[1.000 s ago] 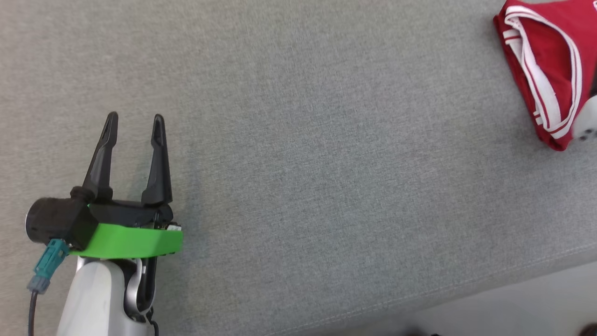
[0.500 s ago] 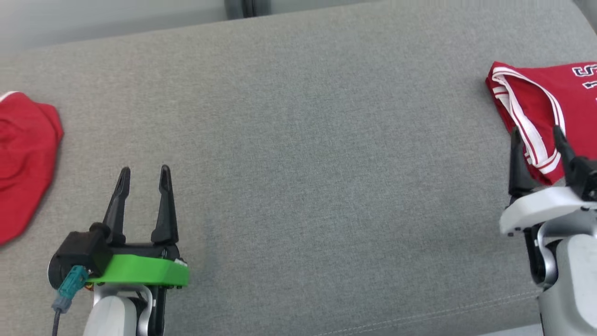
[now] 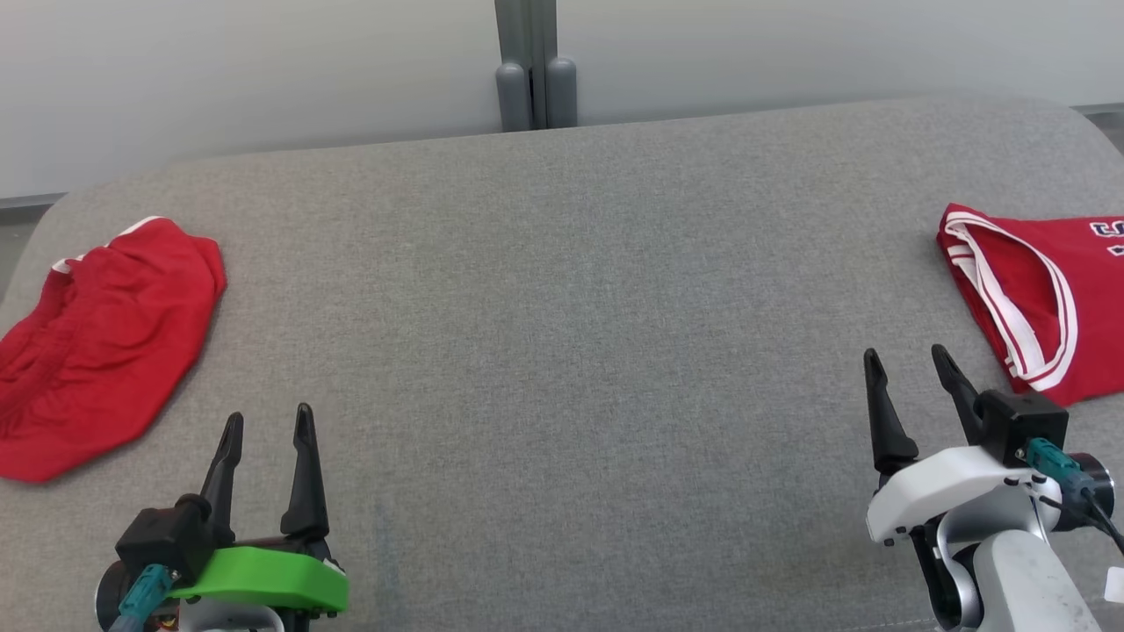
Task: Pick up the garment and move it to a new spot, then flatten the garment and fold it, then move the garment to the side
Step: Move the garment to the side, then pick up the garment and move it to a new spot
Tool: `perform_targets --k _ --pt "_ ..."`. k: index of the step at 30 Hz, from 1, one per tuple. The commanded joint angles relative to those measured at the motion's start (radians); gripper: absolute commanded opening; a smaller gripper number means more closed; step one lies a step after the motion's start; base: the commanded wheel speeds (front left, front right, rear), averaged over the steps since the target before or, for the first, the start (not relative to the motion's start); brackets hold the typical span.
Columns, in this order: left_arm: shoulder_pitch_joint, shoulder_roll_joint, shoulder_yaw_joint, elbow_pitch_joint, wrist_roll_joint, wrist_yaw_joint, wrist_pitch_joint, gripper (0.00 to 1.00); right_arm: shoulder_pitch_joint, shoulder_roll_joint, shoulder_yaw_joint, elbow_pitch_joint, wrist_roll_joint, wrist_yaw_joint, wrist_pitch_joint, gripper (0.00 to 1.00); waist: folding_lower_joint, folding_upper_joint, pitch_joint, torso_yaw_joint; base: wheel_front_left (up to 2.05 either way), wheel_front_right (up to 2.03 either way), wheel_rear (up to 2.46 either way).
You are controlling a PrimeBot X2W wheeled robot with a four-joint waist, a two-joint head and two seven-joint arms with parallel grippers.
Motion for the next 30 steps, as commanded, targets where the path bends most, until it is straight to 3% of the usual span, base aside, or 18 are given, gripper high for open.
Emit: perform_targets --k 1,22,30 --pt "0.019 0.000 -0.002 0.003 -0.003 -0.003 0.001 1.00 0.018 0.003 -0.005 0.003 0.003 -0.001 -0.009 1.00 0.0001 0.0000 -0.027 0.020 0.00 0.00 0.00" --pt "0.022 0.001 -0.043 0.007 -0.020 0.001 0.001 1.00 0.052 0.031 -0.030 -0.007 -0.020 -0.001 0.011 1.00 0.0001 0.0000 -0.037 0.032 0.00 0.00 0.00" --pt "0.008 0.001 -0.041 -0.002 -0.004 0.005 0.001 1.00 0.074 0.034 -0.042 -0.013 -0.016 -0.001 0.005 1.00 0.0001 0.0000 -0.038 0.113 0.00 0.00 0.00"
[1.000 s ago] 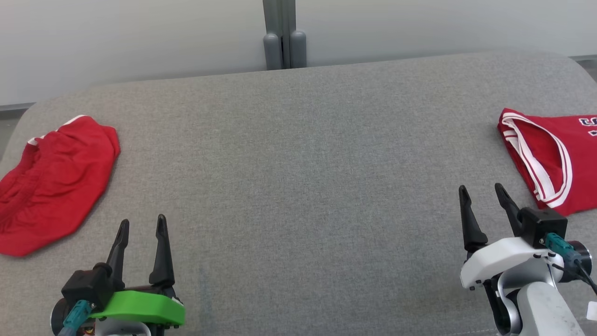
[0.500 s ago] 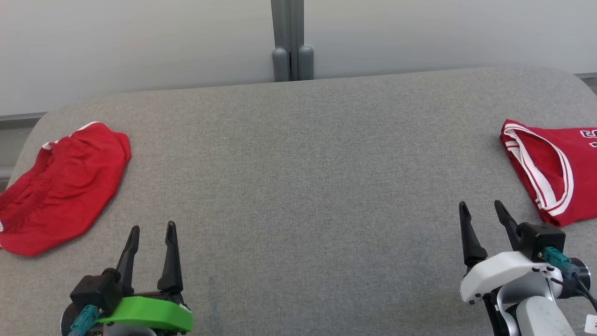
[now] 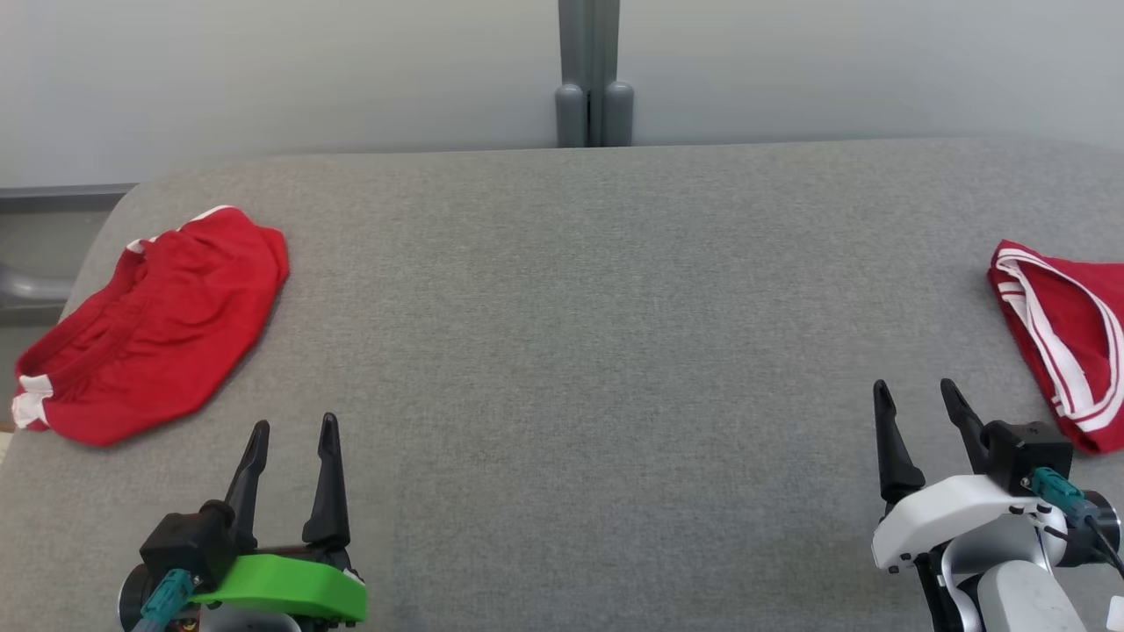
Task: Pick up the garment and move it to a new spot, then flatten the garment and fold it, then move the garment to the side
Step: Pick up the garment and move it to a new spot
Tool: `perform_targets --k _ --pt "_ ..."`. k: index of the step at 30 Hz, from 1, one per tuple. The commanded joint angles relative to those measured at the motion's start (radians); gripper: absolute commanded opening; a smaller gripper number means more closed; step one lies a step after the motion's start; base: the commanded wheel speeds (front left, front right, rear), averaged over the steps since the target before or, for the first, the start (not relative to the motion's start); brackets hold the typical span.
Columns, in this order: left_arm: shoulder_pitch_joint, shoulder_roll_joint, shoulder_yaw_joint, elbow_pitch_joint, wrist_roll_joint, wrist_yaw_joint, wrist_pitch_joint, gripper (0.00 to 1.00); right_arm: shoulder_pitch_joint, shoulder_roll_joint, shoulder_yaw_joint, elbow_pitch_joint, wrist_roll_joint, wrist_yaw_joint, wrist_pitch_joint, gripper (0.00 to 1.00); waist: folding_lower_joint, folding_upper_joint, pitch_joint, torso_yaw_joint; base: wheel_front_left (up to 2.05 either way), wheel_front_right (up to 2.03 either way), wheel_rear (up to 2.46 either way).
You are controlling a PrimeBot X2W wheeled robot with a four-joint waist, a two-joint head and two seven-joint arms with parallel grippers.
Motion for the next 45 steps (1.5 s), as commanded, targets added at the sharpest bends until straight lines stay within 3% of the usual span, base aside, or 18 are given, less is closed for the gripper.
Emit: perform_targets --k 1,25,34,45 --pt "-0.013 0.003 0.004 -0.001 0.010 0.003 0.001 1.00 0.012 0.000 0.001 -0.004 0.001 -0.001 -0.005 1.00 0.0001 0.0000 -0.001 0.051 0.00 0.00 0.00" --pt "0.023 0.002 0.039 -0.006 -0.009 0.020 0.001 1.00 -0.031 0.000 0.087 -0.007 0.017 -0.001 -0.012 1.00 0.0001 0.0000 0.017 0.386 0.00 0.00 0.00" --pt "0.028 0.002 0.049 -0.011 -0.019 0.024 0.001 1.00 -0.038 0.000 0.130 -0.042 0.009 -0.001 -0.011 1.00 0.0001 0.0000 0.022 0.424 0.00 0.00 0.00" --pt "0.001 0.002 0.054 -0.005 -0.051 0.042 0.001 1.00 -0.030 -0.007 0.137 -0.081 0.005 -0.001 0.020 1.00 0.0001 0.0000 0.051 0.413 0.00 0.00 0.00"
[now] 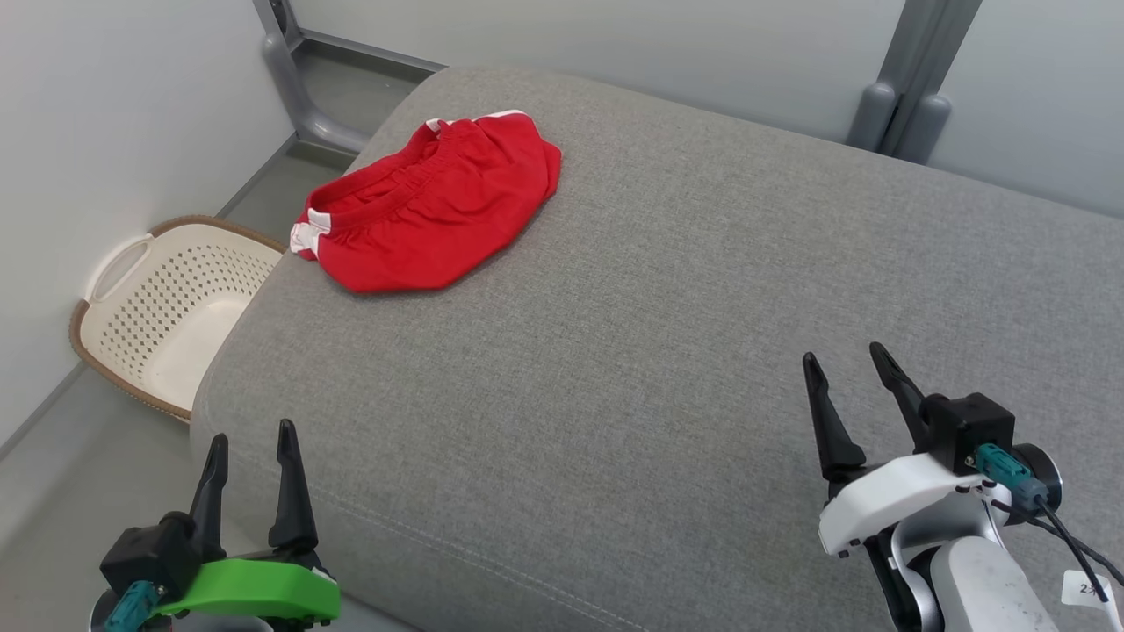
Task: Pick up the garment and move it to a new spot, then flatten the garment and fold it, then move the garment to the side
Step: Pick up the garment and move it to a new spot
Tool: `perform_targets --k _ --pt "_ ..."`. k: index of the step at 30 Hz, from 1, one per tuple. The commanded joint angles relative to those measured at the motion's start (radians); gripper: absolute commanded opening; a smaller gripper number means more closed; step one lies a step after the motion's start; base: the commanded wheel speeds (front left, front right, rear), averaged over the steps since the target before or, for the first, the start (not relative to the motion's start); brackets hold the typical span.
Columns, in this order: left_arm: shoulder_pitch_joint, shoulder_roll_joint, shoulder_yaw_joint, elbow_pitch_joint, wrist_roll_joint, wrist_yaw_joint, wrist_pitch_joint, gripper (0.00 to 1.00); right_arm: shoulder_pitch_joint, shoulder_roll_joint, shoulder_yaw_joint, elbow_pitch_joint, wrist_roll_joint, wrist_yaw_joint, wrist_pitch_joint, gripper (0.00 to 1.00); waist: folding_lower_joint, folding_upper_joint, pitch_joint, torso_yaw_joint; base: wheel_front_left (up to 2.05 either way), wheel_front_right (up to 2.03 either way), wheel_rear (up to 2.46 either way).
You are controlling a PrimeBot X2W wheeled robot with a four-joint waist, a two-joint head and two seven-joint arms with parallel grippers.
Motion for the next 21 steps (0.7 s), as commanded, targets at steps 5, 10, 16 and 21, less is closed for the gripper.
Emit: perform_targets --k 5,10,16,21 --pt "-0.100 0.002 -0.008 0.088 -0.017 -0.002 0.001 1.00 -0.023 -0.015 0.013 -0.028 -0.001 -0.001 0.016 1.00 0.0000 -0.0001 0.049 -0.040 0.00 0.00 0.00" --pt "-0.269 0.023 -0.015 0.276 -0.010 -0.010 0.027 1.00 -0.045 -0.032 0.038 -0.062 -0.007 -0.001 0.037 1.00 0.0000 -0.0001 0.113 -0.095 0.00 0.00 0.00" --pt "-0.514 0.062 0.026 0.465 -0.081 -0.018 0.103 1.00 -0.094 -0.077 0.096 -0.133 -0.014 -0.001 0.079 1.00 0.0000 -0.0001 0.236 -0.195 0.00 0.00 0.00" --pt "-0.686 0.119 0.068 0.585 -0.140 -0.020 0.197 1.00 -0.140 -0.109 0.151 -0.196 0.002 -0.001 0.107 1.00 0.0000 -0.0001 0.339 -0.297 0.00 0.00 0.00"
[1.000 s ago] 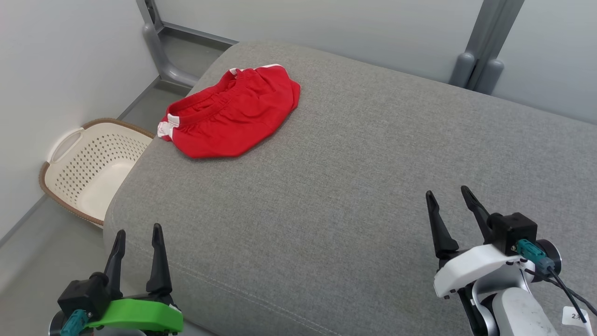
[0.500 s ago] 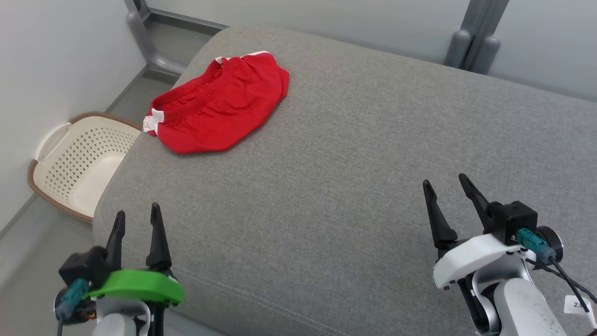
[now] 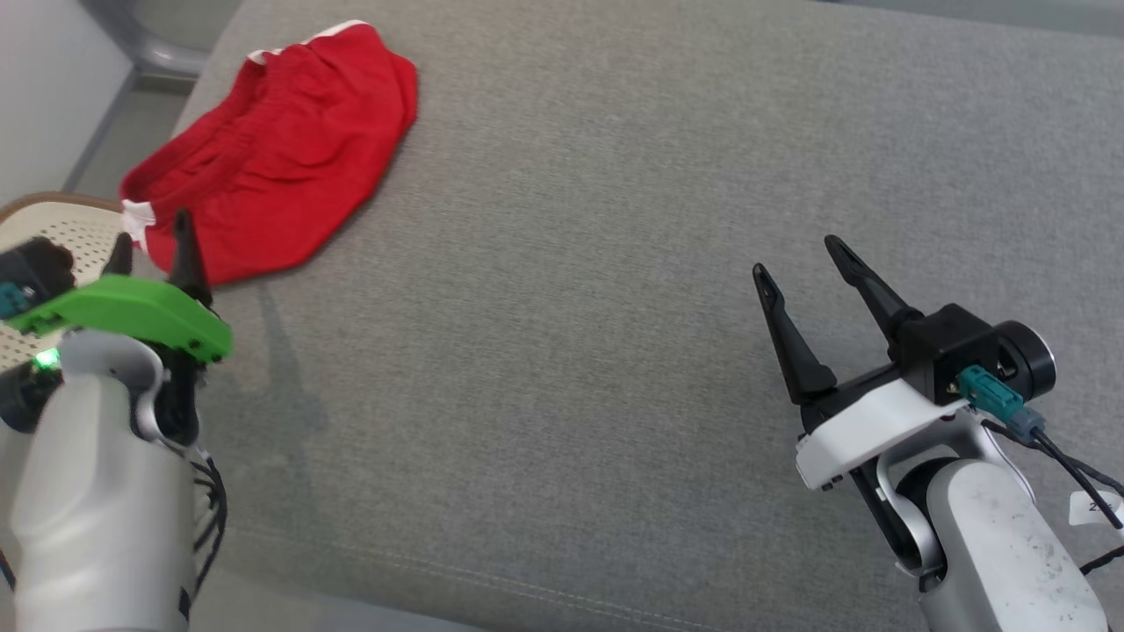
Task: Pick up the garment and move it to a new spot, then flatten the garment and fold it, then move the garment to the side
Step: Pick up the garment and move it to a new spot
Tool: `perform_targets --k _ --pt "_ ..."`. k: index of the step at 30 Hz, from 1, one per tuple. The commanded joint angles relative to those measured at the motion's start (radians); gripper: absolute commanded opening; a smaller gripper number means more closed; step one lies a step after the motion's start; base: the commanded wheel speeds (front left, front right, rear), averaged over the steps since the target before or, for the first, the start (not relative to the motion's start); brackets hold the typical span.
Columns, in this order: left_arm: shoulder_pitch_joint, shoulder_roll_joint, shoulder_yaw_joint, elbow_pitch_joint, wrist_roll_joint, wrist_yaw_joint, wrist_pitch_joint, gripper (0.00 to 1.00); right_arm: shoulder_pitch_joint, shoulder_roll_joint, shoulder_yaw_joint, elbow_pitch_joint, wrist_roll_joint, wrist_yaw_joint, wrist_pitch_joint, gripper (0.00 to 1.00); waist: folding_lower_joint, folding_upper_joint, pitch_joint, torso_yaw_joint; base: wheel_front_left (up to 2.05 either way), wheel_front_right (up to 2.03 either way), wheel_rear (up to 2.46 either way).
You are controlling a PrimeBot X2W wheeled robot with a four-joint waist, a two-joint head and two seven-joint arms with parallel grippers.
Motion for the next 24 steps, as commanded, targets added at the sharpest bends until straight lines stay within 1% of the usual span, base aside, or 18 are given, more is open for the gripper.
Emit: perform_targets --k 1,6,9,11,17,23,24 --pt "-0.058 0.014 0.013 0.018 -0.024 -0.002 0.021 1.00 -0.023 -0.009 0.006 -0.016 0.008 -0.001 0.006 1.00 0.0000 0.0000 0.144 -0.145 0.00 0.00 0.00" --pt "-0.188 0.073 0.067 0.085 -0.093 -0.001 0.113 1.00 -0.063 -0.035 0.040 -0.063 0.018 -0.001 0.011 1.00 0.0000 0.0000 0.228 -0.231 0.00 0.00 0.00" --pt "-0.247 0.117 0.084 0.120 -0.108 0.019 0.171 1.00 -0.080 -0.046 0.049 -0.084 0.021 -0.001 0.006 1.00 0.0000 0.0000 0.264 -0.275 0.00 0.00 0.00" --pt "-0.274 0.147 0.085 0.142 -0.101 0.046 0.208 1.00 -0.086 -0.046 0.045 -0.099 0.022 -0.001 0.002 1.00 0.0000 0.0000 0.282 -0.298 0.00 0.00 0.00" --pt "-0.319 0.195 0.091 0.166 -0.098 0.124 0.292 1.00 -0.079 -0.031 0.035 -0.129 0.018 -0.001 -0.007 1.00 0.0000 0.0000 0.329 -0.354 0.00 0.00 0.00" --pt "-0.313 0.206 0.090 0.194 -0.097 0.191 0.367 1.00 -0.063 -0.020 0.019 -0.134 0.011 -0.001 -0.017 1.00 0.0000 0.0000 0.343 -0.381 0.00 0.00 0.00" --pt "-0.305 0.207 0.087 0.199 -0.093 0.196 0.373 0.97 -0.064 -0.019 0.017 -0.132 0.011 -0.001 -0.019 1.00 0.0000 0.0000 0.342 -0.382 0.00 0.00 0.00"
